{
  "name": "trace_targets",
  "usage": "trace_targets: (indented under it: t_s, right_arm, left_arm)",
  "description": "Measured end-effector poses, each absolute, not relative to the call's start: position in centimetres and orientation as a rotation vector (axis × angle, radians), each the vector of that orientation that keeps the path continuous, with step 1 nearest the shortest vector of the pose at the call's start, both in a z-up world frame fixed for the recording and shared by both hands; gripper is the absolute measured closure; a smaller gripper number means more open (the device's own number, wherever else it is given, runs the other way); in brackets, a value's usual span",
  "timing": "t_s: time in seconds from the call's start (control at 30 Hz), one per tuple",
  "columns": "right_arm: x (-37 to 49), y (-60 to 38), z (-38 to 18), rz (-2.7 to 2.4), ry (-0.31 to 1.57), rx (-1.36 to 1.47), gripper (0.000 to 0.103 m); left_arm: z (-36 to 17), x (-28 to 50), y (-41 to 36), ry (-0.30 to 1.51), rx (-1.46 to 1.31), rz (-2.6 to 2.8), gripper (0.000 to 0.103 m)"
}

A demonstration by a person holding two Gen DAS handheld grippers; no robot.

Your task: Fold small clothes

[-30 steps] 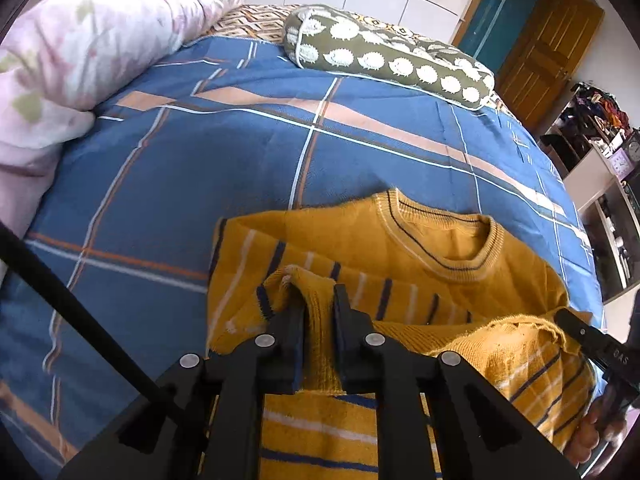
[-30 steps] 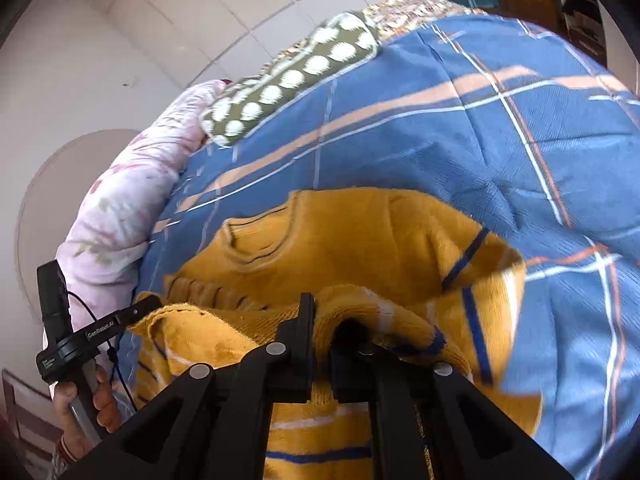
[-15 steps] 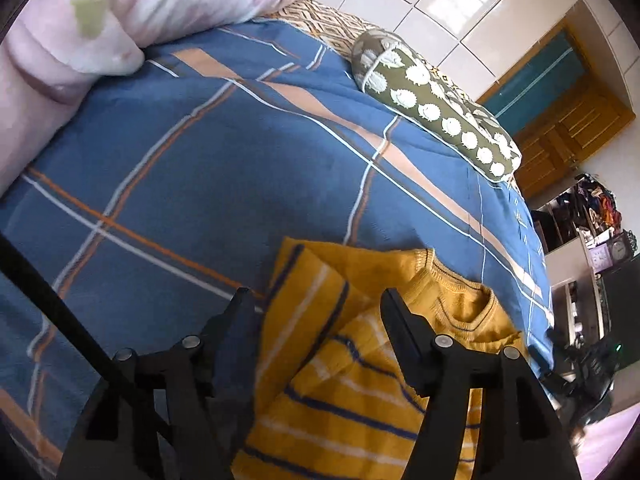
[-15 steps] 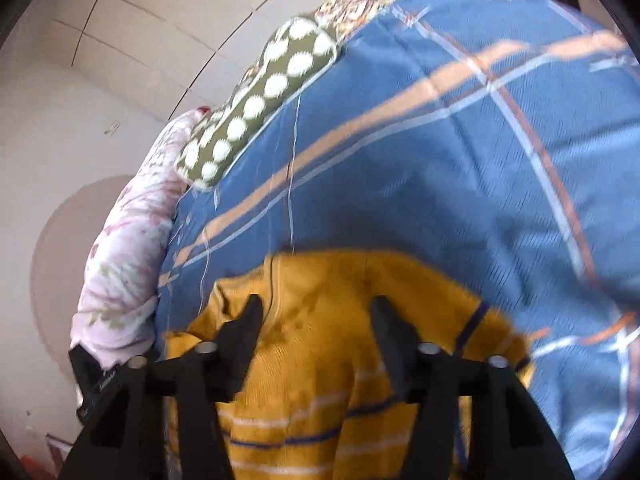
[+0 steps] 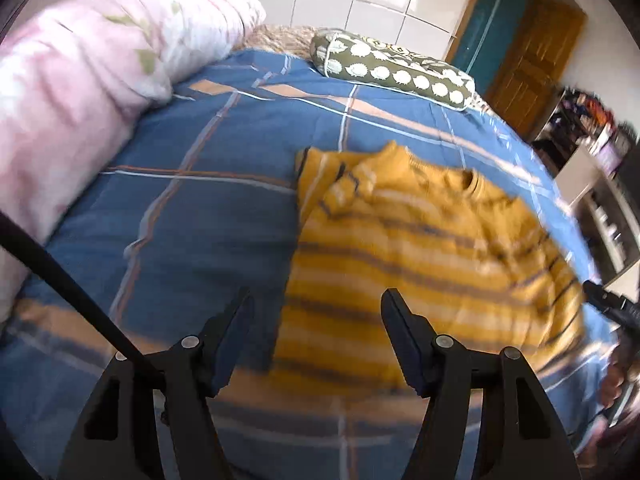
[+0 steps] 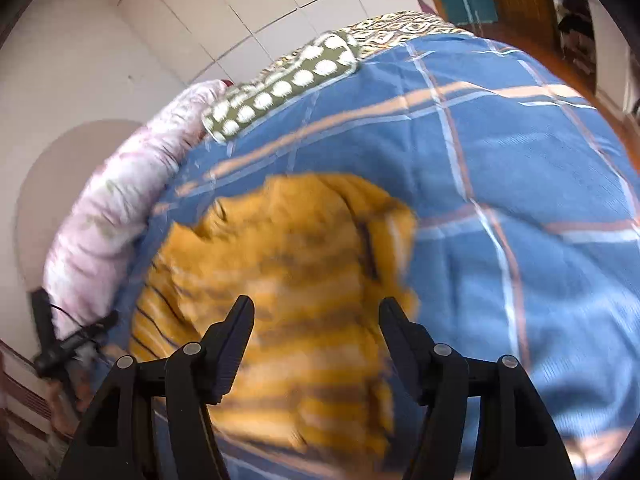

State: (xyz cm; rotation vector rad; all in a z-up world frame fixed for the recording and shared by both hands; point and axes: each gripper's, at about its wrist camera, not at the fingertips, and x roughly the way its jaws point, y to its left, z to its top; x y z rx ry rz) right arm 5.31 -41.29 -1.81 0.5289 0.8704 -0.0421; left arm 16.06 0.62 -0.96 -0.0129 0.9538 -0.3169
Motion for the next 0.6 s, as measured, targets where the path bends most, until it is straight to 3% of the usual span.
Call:
trace_targets:
  t_s: [0.03,0.13,0.27,0.33,0.37,0.6]
  right_arm:
    - [4.6,-40.8,-2.8,-0.038,0.893,0.517,0.034]
    - [4.1,-40.3,-5.0,0.017,0.962,0.541,0.093]
    - [3.3,-42.3,-5.2,-0.147,0.959,0.489,0.090]
    - [2.9,-43.2,-4.8,-0.202,0.965,0.508,0.074]
    - [2.5,-43.3,-4.2,-0.222,0.955,0.508,0.071]
    - [1.5,-39.3,1.3,-0.245,0.818,0.357,0.067]
  left_arm:
    - [-1.3,14.7,0.6,0.932,0.010,-0.297,0.034]
    - [-2.4,12.0,0.8,0.871,0.081,-0.244,0.033]
    - [-4.7,11.1,1.7,0.881,0.130,-0.164,0.033]
    - [-6.1,11.3,2.5,0.916,0.104,-0.140,0.033]
    - [-6.9,11.5,2.9,0.941,0.089,-0.130,0.033]
    - [-8.4,11.6,3.1,0.907,0.079,-0.069,0.013]
